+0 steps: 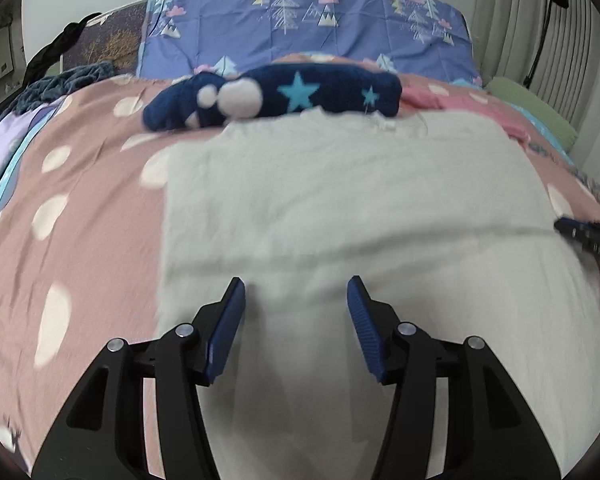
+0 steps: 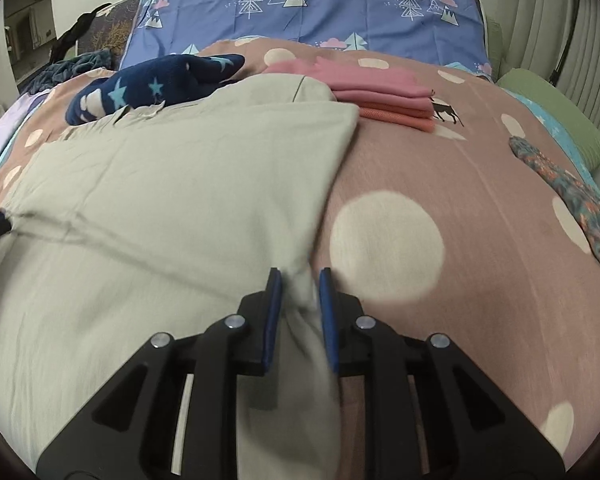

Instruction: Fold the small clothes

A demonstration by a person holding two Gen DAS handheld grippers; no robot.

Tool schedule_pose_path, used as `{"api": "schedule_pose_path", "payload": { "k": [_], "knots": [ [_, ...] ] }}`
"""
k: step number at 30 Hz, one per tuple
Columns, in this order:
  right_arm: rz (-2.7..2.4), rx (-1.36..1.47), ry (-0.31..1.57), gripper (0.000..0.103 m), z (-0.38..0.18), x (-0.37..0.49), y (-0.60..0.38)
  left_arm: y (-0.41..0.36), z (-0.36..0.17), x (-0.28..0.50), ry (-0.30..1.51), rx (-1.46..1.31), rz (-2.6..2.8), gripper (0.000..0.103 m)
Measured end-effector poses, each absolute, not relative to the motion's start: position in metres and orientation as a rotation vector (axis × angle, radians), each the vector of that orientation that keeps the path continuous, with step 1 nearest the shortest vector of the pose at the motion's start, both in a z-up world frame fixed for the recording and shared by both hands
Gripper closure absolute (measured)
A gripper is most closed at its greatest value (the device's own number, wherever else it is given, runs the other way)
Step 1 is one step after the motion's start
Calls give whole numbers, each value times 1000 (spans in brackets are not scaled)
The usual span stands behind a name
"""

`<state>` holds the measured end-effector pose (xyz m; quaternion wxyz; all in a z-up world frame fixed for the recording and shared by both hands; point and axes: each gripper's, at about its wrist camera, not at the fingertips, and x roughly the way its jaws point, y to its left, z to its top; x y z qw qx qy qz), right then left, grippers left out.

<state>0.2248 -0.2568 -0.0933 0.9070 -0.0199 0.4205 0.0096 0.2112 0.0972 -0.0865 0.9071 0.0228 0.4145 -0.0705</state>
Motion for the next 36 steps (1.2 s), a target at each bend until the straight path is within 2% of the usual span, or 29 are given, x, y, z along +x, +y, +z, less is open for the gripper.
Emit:
{"api": "schedule_pose_path", "payload": {
  "k": [2,3,4,16,24,31,36],
  "knots": [
    [-6,-55,880,83,-91,210,-255,108,-95,182,890,91,-106,48],
    [-51,-67,878,69,-91,200,-257,113,-95,169,881,98,-104,48],
    [-82,-66,871,63,-90,193,-260,119,-94,153,885,103,-96,48],
    [94,213,888,64,-90,81,-308,152,-99,60,887,9,-162,49],
    [211,226,901,64,-92,6,-305,155,-100,8,894,4,-228,49],
    [266,288,909,64,-90,-29,-312,168,-101,-20,906,-104,-255,49],
    [277,289,920,64,-91,-32,-311,158,-101,-36,899,-53,-319,47]
  ]
}}
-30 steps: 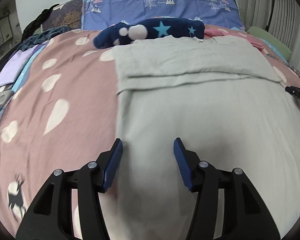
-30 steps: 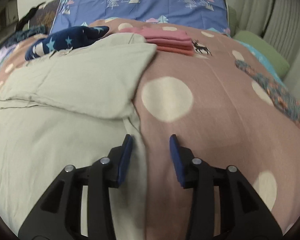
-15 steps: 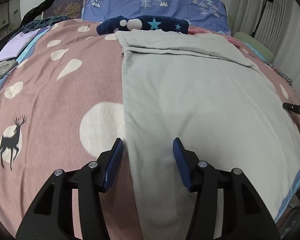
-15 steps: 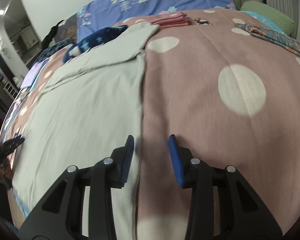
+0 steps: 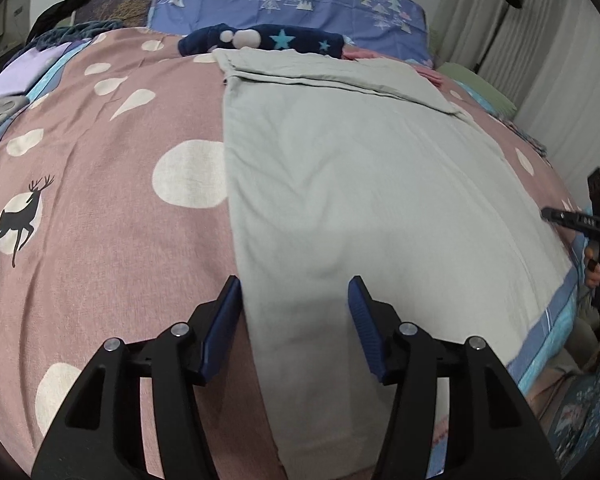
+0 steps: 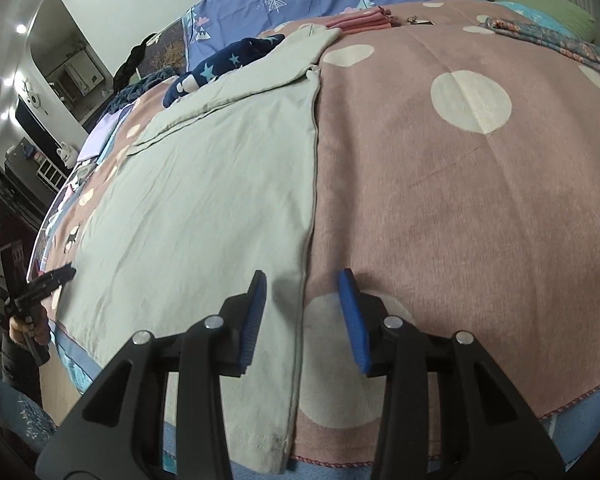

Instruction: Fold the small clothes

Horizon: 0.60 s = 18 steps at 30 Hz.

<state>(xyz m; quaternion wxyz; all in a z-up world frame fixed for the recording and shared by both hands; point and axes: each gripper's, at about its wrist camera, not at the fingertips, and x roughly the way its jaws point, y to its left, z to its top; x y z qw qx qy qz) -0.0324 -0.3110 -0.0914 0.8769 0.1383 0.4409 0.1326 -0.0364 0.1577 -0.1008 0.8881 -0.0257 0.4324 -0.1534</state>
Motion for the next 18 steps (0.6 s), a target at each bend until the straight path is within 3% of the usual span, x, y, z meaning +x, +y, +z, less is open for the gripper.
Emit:
{"api": "schedule_pose_path", "payload": {
  "k": [9,14,15,18],
  "knots": [
    [264,224,917,64,-90,-22,-297,155,-105,-8,855,-125,-322,45],
    [326,190,913,69,-84,-24,-287,149,-104,-4,872,-91,-342,45],
    [300,173,937,73,-89,-24,-288,150,-104,-7,873,-82,-355,45],
    [306,275,953,76,-98,-24,-304,156,-104,-18,881,-83,-377,45]
  ]
}}
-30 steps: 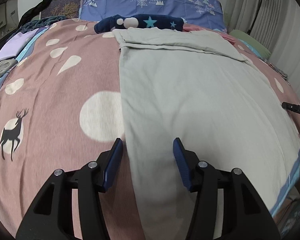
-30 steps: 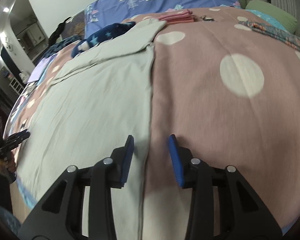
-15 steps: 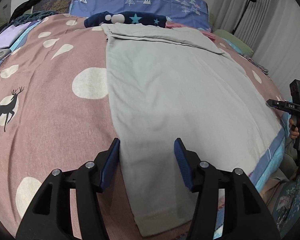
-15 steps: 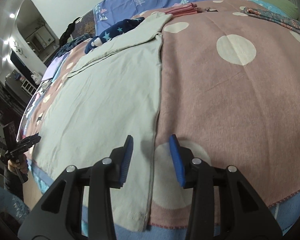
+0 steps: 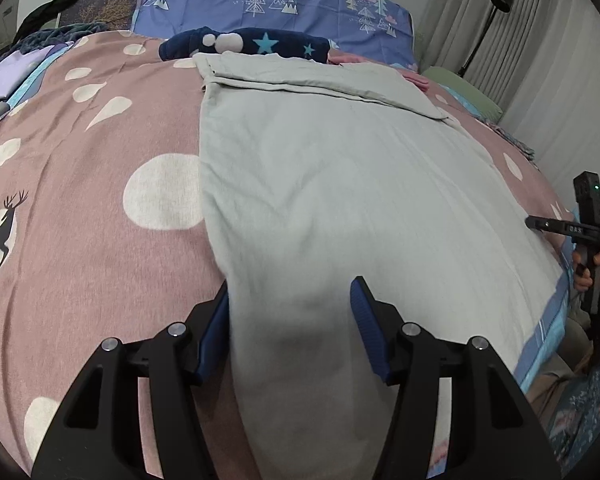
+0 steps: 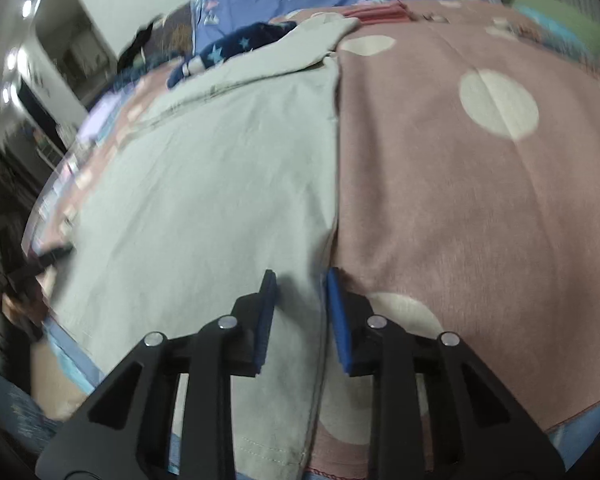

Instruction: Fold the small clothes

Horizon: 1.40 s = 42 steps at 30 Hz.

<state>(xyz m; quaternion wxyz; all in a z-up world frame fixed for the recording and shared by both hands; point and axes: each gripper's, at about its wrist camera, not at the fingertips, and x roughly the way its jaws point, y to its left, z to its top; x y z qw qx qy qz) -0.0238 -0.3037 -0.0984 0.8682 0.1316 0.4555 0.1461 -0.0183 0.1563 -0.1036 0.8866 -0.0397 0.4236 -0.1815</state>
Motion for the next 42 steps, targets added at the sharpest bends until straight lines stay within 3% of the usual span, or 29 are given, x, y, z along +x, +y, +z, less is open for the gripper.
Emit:
{"api": "schedule_pose_path", "payload": {
  "k": [4,7,9,11,13,20,28,33,36,39,41,42],
  "knots": [
    [322,327,985,75,-101,-12,-308,154,-106,-16,876,-50,-391,45],
    [375,356,979,66,-102,11,-308,150,-107,0,867,-64,-407,41],
    [423,419,968,66,-106,27,-312,148,-107,9,875,-71,-417,41],
    [464,503,968,67,-111,39,-321,148,-106,13,889,-72,-423,41],
    [478,518,981,75,-112,39,-325,149,-106,6,894,-57,-426,44],
    [630,421,1013,75,-108,-15,-328,166,-106,-26,890,-105,-507,49],
    [478,490,978,79,-108,45,-320,143,-104,15,905,-55,-475,49],
    [577,452,1036,79,-109,27,-319,150,-104,-5,900,-49,-483,53],
    [674,422,1055,72,-108,-6,-317,157,-104,-23,897,-56,-505,53],
    [765,403,1013,53,-107,-32,-311,160,-106,-35,874,-91,-513,44],
    [764,403,985,54,-107,-31,-308,153,-107,-35,862,-69,-508,41],
    [745,420,978,61,-108,-25,-307,149,-107,-32,862,-53,-497,41]
  ]
}}
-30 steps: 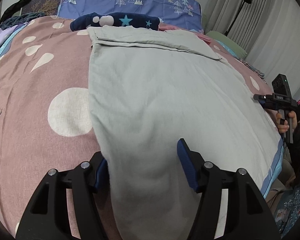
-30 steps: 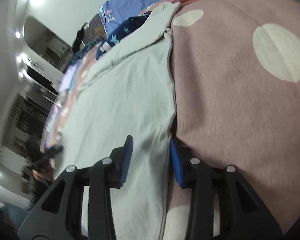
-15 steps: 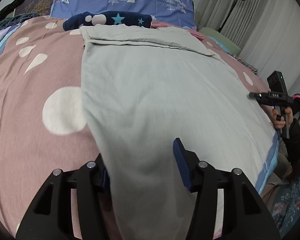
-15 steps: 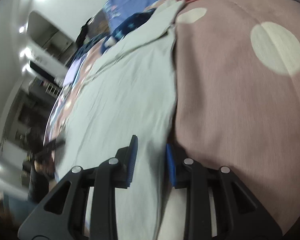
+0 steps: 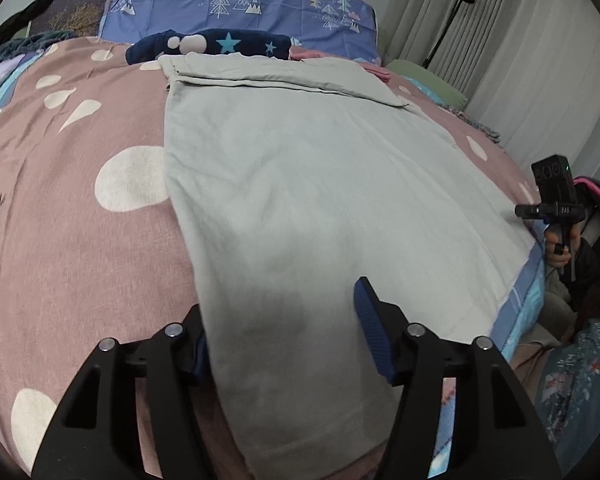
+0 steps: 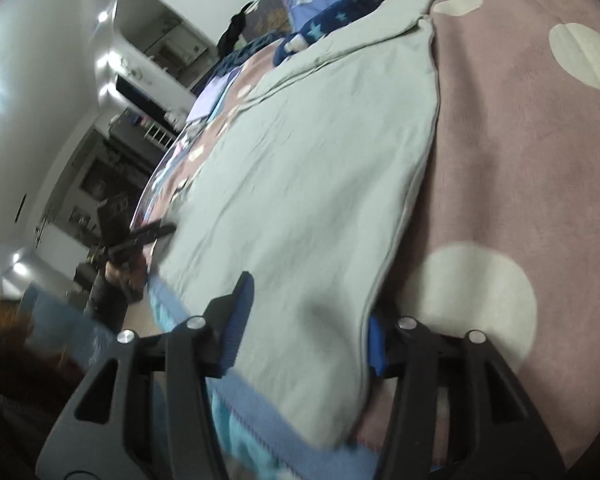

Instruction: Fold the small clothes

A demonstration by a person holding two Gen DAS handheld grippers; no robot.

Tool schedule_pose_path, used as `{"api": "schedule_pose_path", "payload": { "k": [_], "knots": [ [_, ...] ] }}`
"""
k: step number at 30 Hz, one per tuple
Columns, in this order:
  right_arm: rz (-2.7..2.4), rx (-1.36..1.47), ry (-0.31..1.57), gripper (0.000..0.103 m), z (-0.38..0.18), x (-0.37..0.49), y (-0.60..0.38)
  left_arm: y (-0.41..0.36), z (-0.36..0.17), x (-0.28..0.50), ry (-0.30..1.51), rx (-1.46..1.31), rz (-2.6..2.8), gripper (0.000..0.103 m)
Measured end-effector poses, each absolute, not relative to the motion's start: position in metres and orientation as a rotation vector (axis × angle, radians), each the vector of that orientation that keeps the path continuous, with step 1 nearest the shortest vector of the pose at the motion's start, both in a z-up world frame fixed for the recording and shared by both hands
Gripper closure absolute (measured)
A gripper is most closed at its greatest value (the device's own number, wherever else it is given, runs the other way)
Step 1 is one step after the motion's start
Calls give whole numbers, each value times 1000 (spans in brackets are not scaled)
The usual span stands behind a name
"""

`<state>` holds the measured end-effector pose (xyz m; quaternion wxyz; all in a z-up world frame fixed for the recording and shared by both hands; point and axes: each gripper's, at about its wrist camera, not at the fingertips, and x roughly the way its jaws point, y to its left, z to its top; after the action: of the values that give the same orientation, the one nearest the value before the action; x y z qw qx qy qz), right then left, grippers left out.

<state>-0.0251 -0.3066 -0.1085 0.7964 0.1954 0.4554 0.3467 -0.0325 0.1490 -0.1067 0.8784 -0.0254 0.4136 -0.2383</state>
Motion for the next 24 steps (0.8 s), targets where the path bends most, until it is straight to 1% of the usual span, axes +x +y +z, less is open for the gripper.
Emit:
{"api": "schedule_pose_path", "payload": {
  "k": [1,2,8,9,10,11,12,13,14,17,21,24],
  "knots": [
    [721,429,977,70,-108,-19,-305,144,-106,-29,870,-39,-478,41],
    [685,429,990,73,-108,-14,-302,141,-105,-28,879,-30,-463,41],
    [644,366,1004,74,-103,-51,-314,151,-104,-59,888,-11,-451,41],
    [647,385,998,77,-104,-57,-316,153,-104,-60,885,-22,-455,46],
    [646,401,990,99,-106,-57,-314,155,-104,-59,879,-33,-445,61],
    [644,410,986,100,-107,-54,-311,156,-104,-56,879,-50,-444,71],
    [636,423,972,100,-106,-49,-307,157,-102,-51,883,-80,-446,95],
    [642,437,934,101,-101,-48,-306,158,-98,-45,892,-119,-445,102],
    [651,446,894,101,-93,-48,-304,158,-90,-43,876,-132,-441,102],
    [665,442,696,101,-39,-47,-307,152,-35,-45,709,-97,-439,102],
    [649,447,526,101,23,-40,-319,152,34,-51,519,-113,-437,102],
    [658,421,424,101,60,-59,-324,158,60,-60,460,-152,-430,102]
  ]
}}
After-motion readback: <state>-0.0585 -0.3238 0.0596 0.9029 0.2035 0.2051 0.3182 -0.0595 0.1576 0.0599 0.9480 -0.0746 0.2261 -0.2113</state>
